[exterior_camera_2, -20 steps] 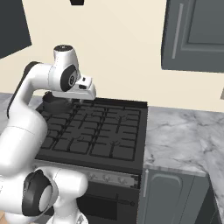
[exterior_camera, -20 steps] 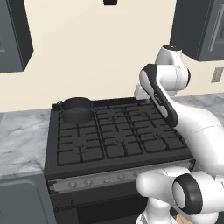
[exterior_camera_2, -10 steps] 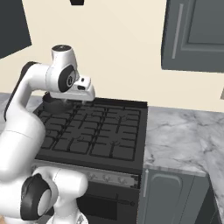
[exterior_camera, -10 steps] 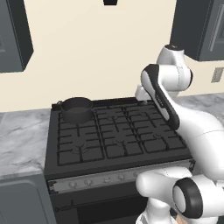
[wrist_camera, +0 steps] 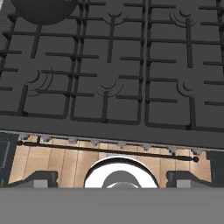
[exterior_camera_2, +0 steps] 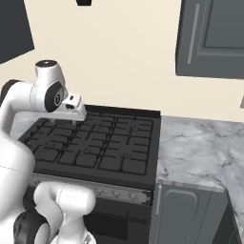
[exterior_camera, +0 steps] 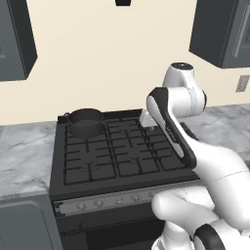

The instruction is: Turn on the burner for the pot on the stove. Wait thirty seconds for the pot to heat up. Then add the eggplant to the pot.

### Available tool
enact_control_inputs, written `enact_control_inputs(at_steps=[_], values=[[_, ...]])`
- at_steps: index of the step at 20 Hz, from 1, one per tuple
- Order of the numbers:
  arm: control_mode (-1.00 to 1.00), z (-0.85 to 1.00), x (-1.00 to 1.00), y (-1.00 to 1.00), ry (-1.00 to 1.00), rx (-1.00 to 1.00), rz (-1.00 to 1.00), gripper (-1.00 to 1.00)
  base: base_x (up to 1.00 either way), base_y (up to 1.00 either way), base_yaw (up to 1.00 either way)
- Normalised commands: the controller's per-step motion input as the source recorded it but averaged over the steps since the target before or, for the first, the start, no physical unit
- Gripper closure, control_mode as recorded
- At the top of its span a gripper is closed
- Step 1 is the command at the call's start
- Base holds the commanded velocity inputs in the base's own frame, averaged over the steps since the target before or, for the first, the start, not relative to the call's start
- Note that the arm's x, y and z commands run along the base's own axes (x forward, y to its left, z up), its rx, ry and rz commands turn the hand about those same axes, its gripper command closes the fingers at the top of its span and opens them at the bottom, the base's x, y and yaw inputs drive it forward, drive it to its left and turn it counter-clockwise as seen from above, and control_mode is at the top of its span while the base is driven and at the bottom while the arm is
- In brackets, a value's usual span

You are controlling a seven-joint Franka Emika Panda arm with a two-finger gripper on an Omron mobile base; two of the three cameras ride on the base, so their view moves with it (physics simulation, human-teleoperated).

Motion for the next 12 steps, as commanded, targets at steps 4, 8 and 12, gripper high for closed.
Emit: enact_control_inputs(at_steps=[4,8,12], values=[[-1.00,-0.48,-0.40,0.81,0.00,0.00,0.02,-1.00,0.00,0.00,0.00],[-1.00,-0.55,-0.22,0.94,0.00,-0.01,0.02,-1.00,0.00,0.00,0.00],[-1.00,-0.50,-0.10,0.83,-0.01,-0.01,0.01,-1.00,0.00,0.00,0.00]])
